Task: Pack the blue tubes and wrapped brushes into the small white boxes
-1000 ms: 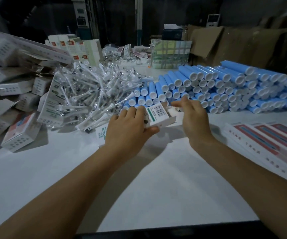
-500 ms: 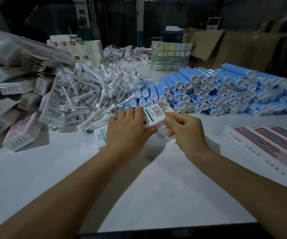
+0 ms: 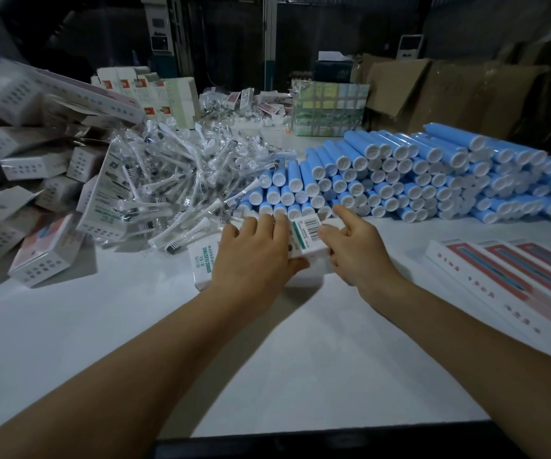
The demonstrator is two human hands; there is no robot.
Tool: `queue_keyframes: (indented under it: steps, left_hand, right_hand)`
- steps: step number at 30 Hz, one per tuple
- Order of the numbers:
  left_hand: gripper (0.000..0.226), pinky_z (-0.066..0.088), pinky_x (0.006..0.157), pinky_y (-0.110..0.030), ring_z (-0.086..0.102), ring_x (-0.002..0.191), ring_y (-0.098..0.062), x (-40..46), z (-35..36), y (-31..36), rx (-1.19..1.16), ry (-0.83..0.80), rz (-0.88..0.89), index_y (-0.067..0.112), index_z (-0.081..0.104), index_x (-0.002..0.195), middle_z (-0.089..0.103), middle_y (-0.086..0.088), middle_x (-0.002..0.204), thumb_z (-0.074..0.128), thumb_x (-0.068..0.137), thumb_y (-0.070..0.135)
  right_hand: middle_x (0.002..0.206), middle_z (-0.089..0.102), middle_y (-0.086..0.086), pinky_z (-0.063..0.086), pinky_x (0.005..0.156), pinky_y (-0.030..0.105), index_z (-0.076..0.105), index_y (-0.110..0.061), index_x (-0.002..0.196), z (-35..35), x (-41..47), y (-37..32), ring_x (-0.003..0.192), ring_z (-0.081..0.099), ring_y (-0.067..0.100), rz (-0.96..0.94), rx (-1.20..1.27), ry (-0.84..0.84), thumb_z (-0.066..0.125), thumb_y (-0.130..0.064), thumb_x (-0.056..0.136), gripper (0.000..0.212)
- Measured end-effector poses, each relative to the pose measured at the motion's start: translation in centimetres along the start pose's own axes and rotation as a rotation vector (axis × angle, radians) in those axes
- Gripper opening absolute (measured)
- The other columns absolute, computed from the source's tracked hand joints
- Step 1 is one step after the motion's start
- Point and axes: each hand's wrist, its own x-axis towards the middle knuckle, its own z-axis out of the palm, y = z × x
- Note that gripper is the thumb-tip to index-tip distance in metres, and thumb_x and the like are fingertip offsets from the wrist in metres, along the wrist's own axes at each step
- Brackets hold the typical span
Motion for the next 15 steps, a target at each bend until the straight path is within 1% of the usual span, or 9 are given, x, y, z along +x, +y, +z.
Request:
queue_keyframes:
  steps: [1,2,3,4,7,9,11,13,15]
  left_hand:
    - [0.077,0.033,0.091,-0.037,0.044,0.117,-0.024,-0.04,0.01,0.08,0.01,-0.001,0.008,0.013,0.024,0.143,0.045,-0.003,0.132,0.033,0.089,0.067]
    - [0.077,0.034,0.091,-0.037,0.045,0.116,-0.024,-0.04,0.0,0.14,0.012,-0.004,0.009,0.013,0.024,0.143,0.046,-0.003,0.131,0.033,0.089,0.067]
    - [0.077,0.034,0.09,-0.037,0.045,0.115,-0.024,-0.02,-0.02,0.19,0.012,-0.007,0.003,0.013,0.025,0.143,0.046,-0.003,0.13,0.034,0.089,0.067]
    - [0.077,0.034,0.09,-0.037,0.045,0.115,-0.024,0.0,-0.04,0.25,0.014,-0.009,-0.004,0.013,0.025,0.143,0.047,-0.003,0.13,0.034,0.089,0.067]
    - [0.074,0.034,0.087,-0.038,0.047,0.112,-0.025,0.05,0.01,0.41,0.037,-0.006,-0.003,0.013,0.028,0.14,0.048,-0.004,0.126,0.035,0.088,0.066]
    - [0.071,0.034,0.086,-0.038,0.047,0.109,-0.025,0.01,0.05,0.42,0.051,0.002,0.014,0.012,0.031,0.136,0.049,-0.004,0.123,0.034,0.089,0.066]
    - [0.069,0.034,0.085,-0.038,0.048,0.108,-0.025,-0.05,-0.01,0.47,0.053,0.008,0.025,0.012,0.033,0.134,0.05,-0.004,0.122,0.033,0.09,0.065]
    - [0.068,0.034,0.085,-0.038,0.048,0.109,-0.025,-0.1,-0.11,0.56,0.045,0.007,0.027,0.012,0.032,0.134,0.05,-0.004,0.122,0.033,0.09,0.065]
    - [0.07,0.034,0.086,-0.037,0.047,0.111,-0.024,0.04,-0.2,0.53,0.019,-0.001,0.013,0.013,0.031,0.136,0.049,-0.004,0.125,0.034,0.089,0.065]
  right_hand:
    - [0.077,0.068,-0.008,0.041,0.043,0.01,0.058,-0.023,0.122,-0.01,0.06,0.13,0.05,0.059,-0.003,-0.009,-0.025,0.004,0.056,-0.017,0.093,0.03]
    - [0.086,0.07,-0.005,0.045,0.049,0.011,0.062,-0.025,0.103,0.0,0.08,0.25,0.06,0.064,-0.001,-0.017,-0.047,0.026,0.057,-0.018,0.093,0.014]
    - [0.089,0.07,-0.004,0.048,0.053,0.013,0.061,-0.027,0.089,0.01,0.13,0.44,0.067,0.065,0.002,-0.036,-0.072,0.05,0.058,-0.018,0.092,0.01]
    - [0.087,0.07,-0.006,0.049,0.057,0.014,0.06,-0.028,0.082,0.05,0.13,0.56,0.072,0.066,0.004,-0.057,-0.111,0.067,0.059,-0.019,0.092,0.014]
    - [0.08,0.064,-0.013,0.055,0.07,0.025,0.061,-0.025,0.078,0.32,0.1,0.78,0.082,0.066,0.012,-0.104,-0.204,0.087,0.055,-0.019,0.093,0.018]
    - [0.08,0.062,-0.011,0.057,0.074,0.034,0.064,-0.011,0.081,0.64,0.0,0.69,0.086,0.065,0.017,-0.101,-0.252,0.087,0.05,-0.017,0.095,0.02]
    - [0.09,0.063,-0.002,0.058,0.074,0.035,0.063,-0.002,0.087,0.75,0.02,0.62,0.091,0.064,0.019,-0.096,-0.304,0.092,0.047,-0.016,0.096,0.023]
    - [0.097,0.064,0.003,0.057,0.076,0.037,0.063,-0.002,0.088,0.64,-0.05,0.51,0.094,0.063,0.021,-0.109,-0.316,0.089,0.047,-0.016,0.096,0.024]
    - [0.097,0.065,0.003,0.056,0.077,0.037,0.066,-0.005,0.089,0.42,-0.15,0.43,0.093,0.063,0.02,-0.159,-0.339,0.074,0.048,-0.017,0.095,0.023]
